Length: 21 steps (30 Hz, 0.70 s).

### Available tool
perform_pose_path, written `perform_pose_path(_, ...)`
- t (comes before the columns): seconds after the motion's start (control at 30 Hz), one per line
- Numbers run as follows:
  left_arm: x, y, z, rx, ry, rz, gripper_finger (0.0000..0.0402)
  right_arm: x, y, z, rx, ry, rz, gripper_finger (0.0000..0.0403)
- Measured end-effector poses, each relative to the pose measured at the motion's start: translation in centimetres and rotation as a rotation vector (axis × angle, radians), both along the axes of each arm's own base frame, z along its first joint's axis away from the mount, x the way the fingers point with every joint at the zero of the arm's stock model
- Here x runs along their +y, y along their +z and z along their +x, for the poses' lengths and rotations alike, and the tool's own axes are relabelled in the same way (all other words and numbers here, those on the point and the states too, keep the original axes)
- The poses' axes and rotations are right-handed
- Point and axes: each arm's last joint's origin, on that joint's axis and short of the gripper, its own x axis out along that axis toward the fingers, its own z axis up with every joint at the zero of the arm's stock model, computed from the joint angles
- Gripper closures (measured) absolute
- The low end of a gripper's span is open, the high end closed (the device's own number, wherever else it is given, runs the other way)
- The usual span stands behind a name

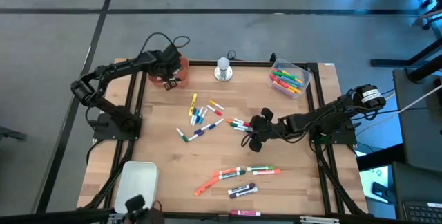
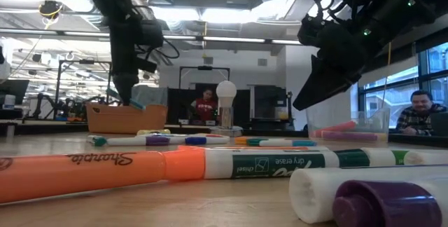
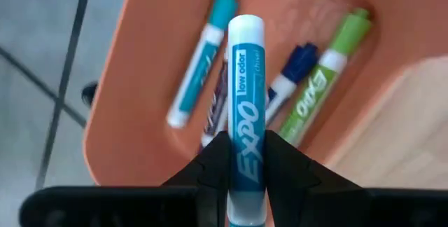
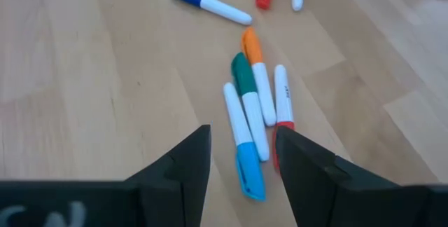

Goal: Pick & Place Markers
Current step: Put the light blue marker pen into the orange bin, then put the orange marker pen into the orange bin

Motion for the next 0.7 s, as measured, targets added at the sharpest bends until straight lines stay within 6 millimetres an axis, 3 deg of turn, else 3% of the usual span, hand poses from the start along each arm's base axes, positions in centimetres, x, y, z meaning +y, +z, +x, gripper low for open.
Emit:
perform_pose_path(0.33, 2.9, -2.2, -0.1, -0.007, 0.0, 0.013, 0.0299, -0.1, 0.0, 0.1, -0.002, 0.007, -0.01, 0.0242)
perform_pose_path(0.53, 2.9, -2.2, -0.1, 0.077, 0.03, 0.074, 0.0269, -0.2, 0.1, 0.1, -0.003, 0.003, -0.011, 0.0242)
perform_pose_path(0.7, 1.9, -1.0, 0.5, 0.118, 0.085, 0.181, 0.0243, -0.2, 0.1, 0.1, -0.003, 0.001, -0.009, 0.0242)
